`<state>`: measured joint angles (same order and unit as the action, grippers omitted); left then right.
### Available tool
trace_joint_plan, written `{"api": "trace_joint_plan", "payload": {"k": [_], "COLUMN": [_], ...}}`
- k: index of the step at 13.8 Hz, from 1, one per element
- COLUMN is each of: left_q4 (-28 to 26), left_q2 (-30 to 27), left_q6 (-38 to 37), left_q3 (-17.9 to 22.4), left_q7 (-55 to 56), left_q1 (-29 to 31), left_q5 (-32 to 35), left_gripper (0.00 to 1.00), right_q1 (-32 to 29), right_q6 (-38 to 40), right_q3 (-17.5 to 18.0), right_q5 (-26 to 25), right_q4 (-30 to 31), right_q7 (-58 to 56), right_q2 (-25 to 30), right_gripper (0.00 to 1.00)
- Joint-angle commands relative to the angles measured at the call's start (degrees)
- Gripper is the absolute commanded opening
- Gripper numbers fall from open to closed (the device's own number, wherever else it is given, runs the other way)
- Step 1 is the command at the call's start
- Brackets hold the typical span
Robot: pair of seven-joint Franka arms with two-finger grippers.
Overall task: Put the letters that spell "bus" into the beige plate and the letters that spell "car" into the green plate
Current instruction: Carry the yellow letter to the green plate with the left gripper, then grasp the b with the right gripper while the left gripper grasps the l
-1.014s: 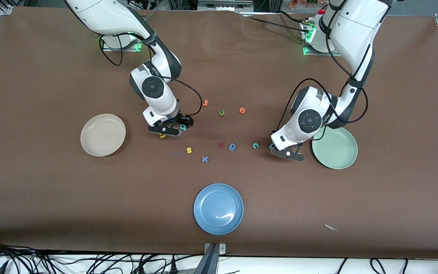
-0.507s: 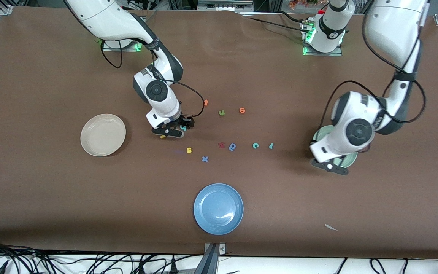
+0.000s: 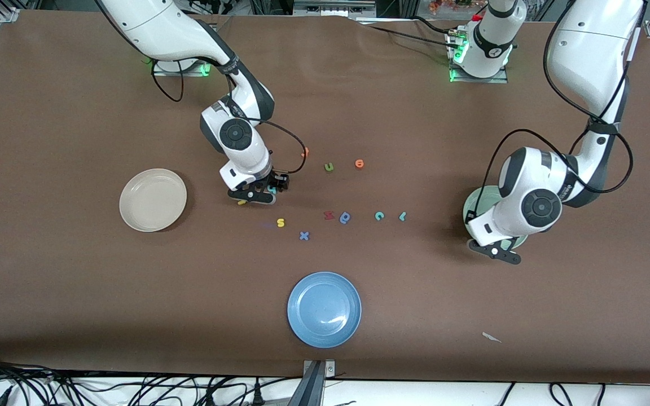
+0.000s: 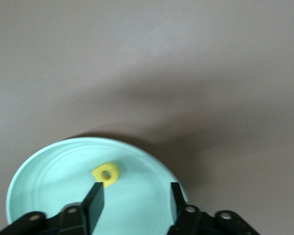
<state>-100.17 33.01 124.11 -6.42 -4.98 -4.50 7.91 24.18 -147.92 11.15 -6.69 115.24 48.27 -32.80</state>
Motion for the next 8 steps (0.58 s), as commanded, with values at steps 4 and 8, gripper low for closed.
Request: {"api": "trace_joint_plan", "payload": {"k": [4, 8], "left_q4": [0.4, -0.6], "left_q2": [-0.7, 1.7], "left_q6": [-0.1, 6.3], "left_q3": [-9.1, -9.2], "left_q7": [2.5, 2.6], "left_q1": [-2.0, -4.8], "left_q5": [0.9, 1.2], "left_gripper": [1.00, 0.80], "right_q1": [0.6, 1.0], "right_q6": [-0.3, -0.3], "right_q3": [-0.3, -0.3], "right_q5": [-1.2, -1.1], "right_q4": [-1.2, -1.3], "right_q7": [1.5, 1.5], "right_q2": [-1.0, -1.0], "right_gripper": [0.52, 0.33]}}
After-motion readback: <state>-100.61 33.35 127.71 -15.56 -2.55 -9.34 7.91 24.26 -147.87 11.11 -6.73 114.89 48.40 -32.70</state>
